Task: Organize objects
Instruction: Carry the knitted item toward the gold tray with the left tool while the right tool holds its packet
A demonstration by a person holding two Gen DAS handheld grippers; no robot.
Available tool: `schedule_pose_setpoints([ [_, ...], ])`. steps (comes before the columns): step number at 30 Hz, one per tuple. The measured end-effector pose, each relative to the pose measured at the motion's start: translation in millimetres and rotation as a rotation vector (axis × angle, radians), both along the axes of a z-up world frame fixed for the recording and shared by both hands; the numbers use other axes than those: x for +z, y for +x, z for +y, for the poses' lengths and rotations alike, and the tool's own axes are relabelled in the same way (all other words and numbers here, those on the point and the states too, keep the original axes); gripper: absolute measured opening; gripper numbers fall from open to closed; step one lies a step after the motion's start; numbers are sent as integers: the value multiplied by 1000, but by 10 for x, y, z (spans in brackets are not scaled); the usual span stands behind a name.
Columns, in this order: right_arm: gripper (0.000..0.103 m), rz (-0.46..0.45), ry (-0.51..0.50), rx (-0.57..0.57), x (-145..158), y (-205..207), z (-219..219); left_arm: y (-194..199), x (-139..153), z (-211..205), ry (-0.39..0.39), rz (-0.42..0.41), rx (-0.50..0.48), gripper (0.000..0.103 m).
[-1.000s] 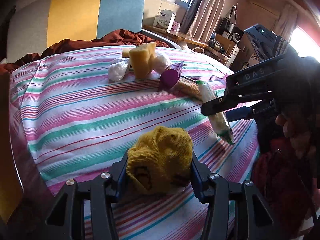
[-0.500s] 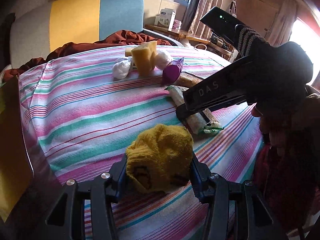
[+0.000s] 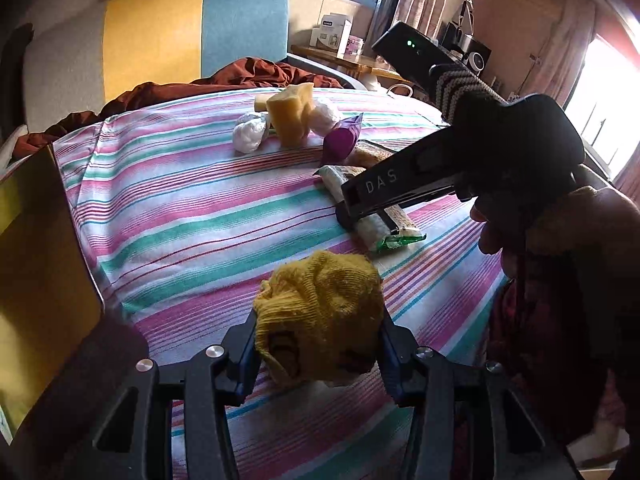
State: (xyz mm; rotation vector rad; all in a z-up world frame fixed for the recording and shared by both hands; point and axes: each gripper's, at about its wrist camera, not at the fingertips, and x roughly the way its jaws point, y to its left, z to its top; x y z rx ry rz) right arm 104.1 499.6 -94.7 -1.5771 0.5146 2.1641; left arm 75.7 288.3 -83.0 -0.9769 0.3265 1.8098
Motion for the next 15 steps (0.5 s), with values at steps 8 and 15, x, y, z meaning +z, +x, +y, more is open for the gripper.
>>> schedule_pose_setpoints([
  [8, 49, -10, 30, 17, -12, -81, -121, -100, 319, -272, 68, -24, 43, 50],
  [15, 49, -12, 39, 22, -9, -134, -195, -593, 704, -1001, 139, -39, 246, 50],
])
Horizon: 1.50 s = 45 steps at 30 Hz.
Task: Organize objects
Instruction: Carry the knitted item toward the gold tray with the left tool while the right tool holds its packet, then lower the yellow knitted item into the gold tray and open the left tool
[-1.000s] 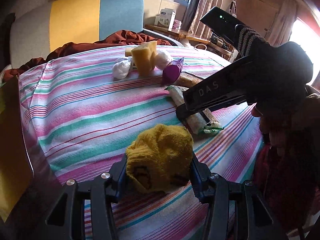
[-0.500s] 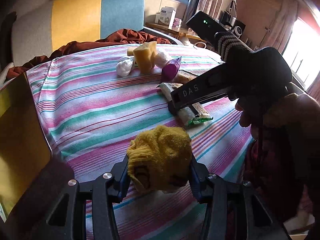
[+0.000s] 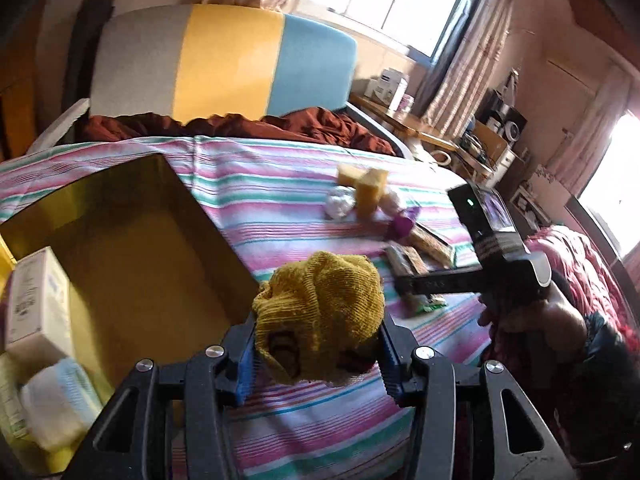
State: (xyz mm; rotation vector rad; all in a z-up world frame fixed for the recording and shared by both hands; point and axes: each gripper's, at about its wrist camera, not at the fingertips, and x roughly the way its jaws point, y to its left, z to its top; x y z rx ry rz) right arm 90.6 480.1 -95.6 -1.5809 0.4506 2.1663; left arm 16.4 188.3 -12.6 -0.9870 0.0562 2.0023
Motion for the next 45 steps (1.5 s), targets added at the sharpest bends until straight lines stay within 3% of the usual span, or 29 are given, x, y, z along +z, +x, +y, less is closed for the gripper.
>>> schedule_pose_setpoints([
  [6, 49, -3, 10, 7, -36, -51, -71, -697, 164, -709, -36, 22, 237, 51],
  [12, 49, -5, 14, 11, -42, -71, -65, -1439, -30, -1143, -108, -29, 422, 51],
  [18, 49, -6, 20, 16, -63, -103, -94, -1901, -211, -1247, -157, -40, 497, 51],
  [24, 49, -5, 28, 23, -45, -126, -113, -2186, -362, -1215, -204, -54, 535, 59],
  [27, 49, -7, 33, 27, -49, -142, -126, -2167, -394, -1281, -189, -72, 554, 65],
  [30, 49, -7, 38, 29, -42, -157, -155, -2064, -385, -1350, -174, -64, 561, 77],
  [36, 49, -8, 41, 31, -47, -168, -168, -1738, -252, -1526, -117, -42, 606, 77],
  [45, 48, -5, 45, 54, -62, -186, -216, -991, 53, -1432, -98, 96, 591, 82],
])
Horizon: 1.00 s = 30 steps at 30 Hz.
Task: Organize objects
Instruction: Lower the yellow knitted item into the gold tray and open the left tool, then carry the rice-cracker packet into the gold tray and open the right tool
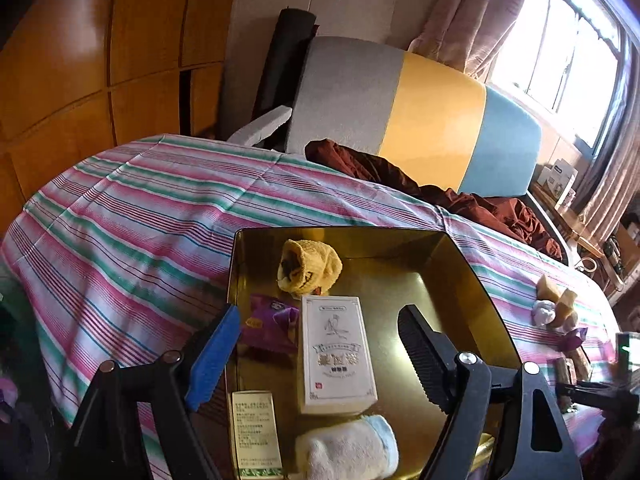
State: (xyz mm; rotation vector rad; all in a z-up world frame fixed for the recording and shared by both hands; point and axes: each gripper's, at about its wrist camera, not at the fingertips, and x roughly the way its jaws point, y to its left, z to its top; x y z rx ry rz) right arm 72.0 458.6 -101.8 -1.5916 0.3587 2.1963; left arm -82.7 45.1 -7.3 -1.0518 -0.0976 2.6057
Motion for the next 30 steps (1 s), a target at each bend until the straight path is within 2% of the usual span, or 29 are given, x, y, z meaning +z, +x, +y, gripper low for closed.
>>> schedule_pose_setpoints([
  [3, 48, 2, 0, 12, -17, -17, -48, 194, 30, 73, -11, 18, -21, 83],
  [10, 48, 7, 4, 54, -20, -43, -171, 436, -19, 207, -15, -1, -76, 83],
  [23, 48, 59, -82, 89, -10, -80, -345, 596, -93, 259, -25, -19, -107, 83],
  [27, 48, 116, -130, 83, 137, -124, -385, 609, -102, 203, -22, -23, -102, 83],
  [30, 48, 188, -158, 119, 400, -249, -535, 618, -85, 139, -10, -17, -93, 83],
])
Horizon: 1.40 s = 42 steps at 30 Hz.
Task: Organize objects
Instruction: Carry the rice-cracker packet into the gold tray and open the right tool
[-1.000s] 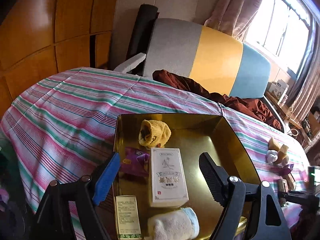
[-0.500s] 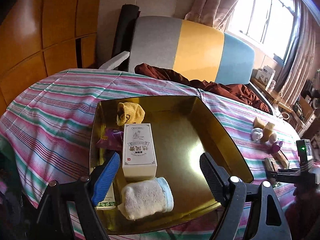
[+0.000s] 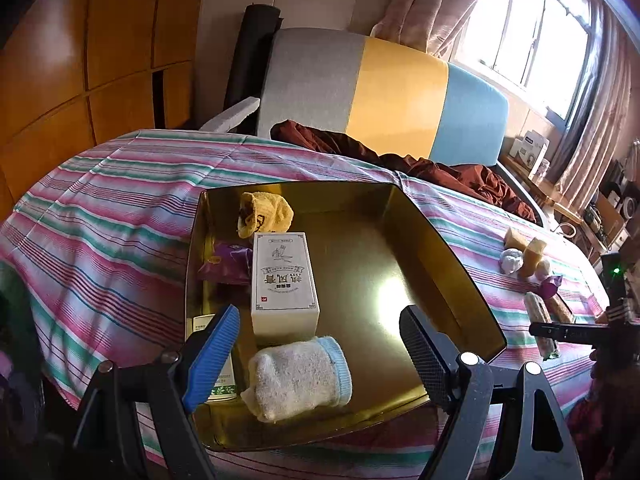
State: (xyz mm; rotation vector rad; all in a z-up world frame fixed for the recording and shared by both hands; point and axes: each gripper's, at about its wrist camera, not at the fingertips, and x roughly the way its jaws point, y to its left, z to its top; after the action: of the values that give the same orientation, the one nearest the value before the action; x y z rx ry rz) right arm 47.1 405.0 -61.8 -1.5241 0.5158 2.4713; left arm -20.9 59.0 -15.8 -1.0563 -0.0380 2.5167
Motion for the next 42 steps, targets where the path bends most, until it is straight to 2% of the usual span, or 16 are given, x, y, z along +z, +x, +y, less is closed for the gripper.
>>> schedule_pose_setpoints([
  [5, 48, 96, -19, 143, 438, -435, -533, -10, 15, -164, 23, -4, 36, 84],
  [8, 48, 94, -48, 231, 463, -770, -958, -16, 7, -278, 32, -7, 57, 84],
  [13, 48, 15, -31, 319, 290, -1245, -1507, -27, -45, -508, 48, -21, 99, 84],
  [18, 48, -90, -4, 313, -51, -1645, -1773, -44, -109, -750, 65, -38, 152, 84],
  [22, 49, -133, -30, 308, -200, -1822, -1890, -72, -175, -899, 73, -55, 186, 84],
  [24, 49, -138, -61, 317, -245, -1856, -1944, -91, -206, -948, 74, -65, 199, 84],
  [27, 56, -131, -111, 326, -261, -1835, -1991, -108, -236, -986, 78, -76, 210, 84],
  [31, 56, -102, -114, 319, -196, -1747, -1948, -95, -231, -969, 73, -71, 205, 84],
  [33, 57, -85, -101, 315, -137, -1679, -1916, -85, -222, -946, 67, -64, 201, 84],
  [37, 65, -39, -44, 309, 19, -1528, -1860, -67, -195, -875, 57, -58, 187, 84],
  [39, 70, -16, -14, 301, 90, -1452, -1827, -51, -174, -833, 49, -51, 177, 84],
  [41, 82, 8, 18, 294, 156, -1363, -1782, -31, -149, -790, 42, -43, 168, 86],
  [42, 83, 18, 32, 292, 186, -1319, -1760, -24, -138, -769, 38, -39, 165, 86],
])
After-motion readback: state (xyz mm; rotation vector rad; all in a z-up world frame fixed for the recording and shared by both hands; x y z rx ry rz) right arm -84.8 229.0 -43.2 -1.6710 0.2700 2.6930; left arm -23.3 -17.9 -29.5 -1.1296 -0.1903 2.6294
